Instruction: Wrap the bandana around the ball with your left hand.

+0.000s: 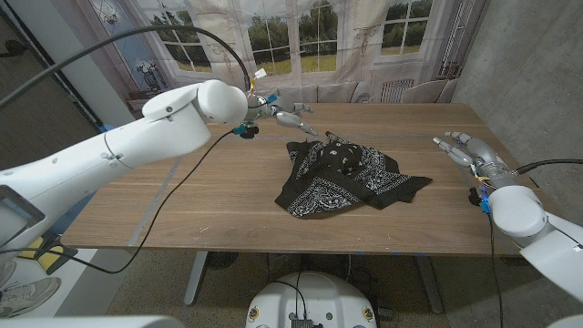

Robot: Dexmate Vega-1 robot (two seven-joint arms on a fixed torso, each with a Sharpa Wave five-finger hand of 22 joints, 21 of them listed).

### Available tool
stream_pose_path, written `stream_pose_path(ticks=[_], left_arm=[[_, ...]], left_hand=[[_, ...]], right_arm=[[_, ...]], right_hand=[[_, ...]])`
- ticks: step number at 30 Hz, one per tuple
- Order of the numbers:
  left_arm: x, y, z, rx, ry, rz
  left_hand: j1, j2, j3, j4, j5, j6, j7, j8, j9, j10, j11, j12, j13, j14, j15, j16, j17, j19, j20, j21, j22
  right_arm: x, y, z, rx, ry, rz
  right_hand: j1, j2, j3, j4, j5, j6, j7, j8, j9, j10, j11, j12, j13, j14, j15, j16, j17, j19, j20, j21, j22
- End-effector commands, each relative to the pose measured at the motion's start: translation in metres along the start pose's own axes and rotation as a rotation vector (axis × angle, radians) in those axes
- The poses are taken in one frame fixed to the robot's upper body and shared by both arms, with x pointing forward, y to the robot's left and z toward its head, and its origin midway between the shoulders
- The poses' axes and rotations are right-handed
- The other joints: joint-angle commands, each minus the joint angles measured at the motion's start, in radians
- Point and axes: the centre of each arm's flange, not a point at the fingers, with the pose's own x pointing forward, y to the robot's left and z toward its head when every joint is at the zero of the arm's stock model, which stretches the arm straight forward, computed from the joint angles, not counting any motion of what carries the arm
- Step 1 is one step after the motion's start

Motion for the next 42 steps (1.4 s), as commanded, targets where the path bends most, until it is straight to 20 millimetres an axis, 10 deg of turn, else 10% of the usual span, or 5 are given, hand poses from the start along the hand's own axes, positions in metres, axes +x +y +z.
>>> stream_pose_path(ticks=[1, 16, 42], left_arm=[[0.014, 0.053, -0.033, 0.169, 0.243, 0.448], [0.063, 0.055, -0.042, 0.118, 0.168, 0.320], [0.116, 0.050, -0.034, 0.143, 0.086, 0.208]], left_hand=[[-0.020, -0.009, -0.013, 0.005, 0.004, -0.015, -0.004, 0.000, 0.002, -0.016, 0.003, 0.000, 0.001, -0.016, 0.006, -0.003, 0.002, -0.001, 0.011, -0.006, 0.001], [-0.072, -0.051, -0.061, 0.021, 0.023, -0.040, -0.004, 0.006, 0.002, -0.050, 0.000, 0.002, -0.007, -0.066, 0.041, -0.009, -0.002, -0.025, 0.011, -0.027, -0.002], [-0.024, -0.122, -0.112, -0.020, 0.081, -0.122, -0.005, 0.010, 0.004, -0.087, 0.018, 0.008, -0.015, -0.085, 0.093, -0.009, -0.013, -0.009, 0.011, -0.039, -0.003]], right_arm=[[-0.034, 0.032, -0.079, 0.292, 0.115, -0.388], [-0.035, 0.031, -0.083, 0.309, 0.033, -0.516], [-0.016, 0.032, -0.087, 0.323, -0.003, -0.470]], right_hand=[[-0.018, 0.020, 0.002, 0.010, -0.003, 0.041, 0.005, 0.014, -0.005, 0.045, 0.007, 0.007, -0.007, 0.037, -0.001, 0.010, -0.011, 0.022, -0.004, 0.008, 0.004], [-0.113, -0.036, -0.061, 0.005, -0.007, -0.061, -0.041, -0.030, -0.024, -0.071, -0.020, -0.100, -0.057, -0.135, 0.046, -0.081, -0.078, -0.114, 0.057, -0.079, -0.003], [-0.106, -0.027, -0.056, -0.012, -0.005, -0.040, -0.029, -0.019, -0.027, -0.024, -0.005, -0.102, -0.075, -0.097, 0.039, -0.069, -0.110, -0.088, 0.058, -0.087, -0.004]])
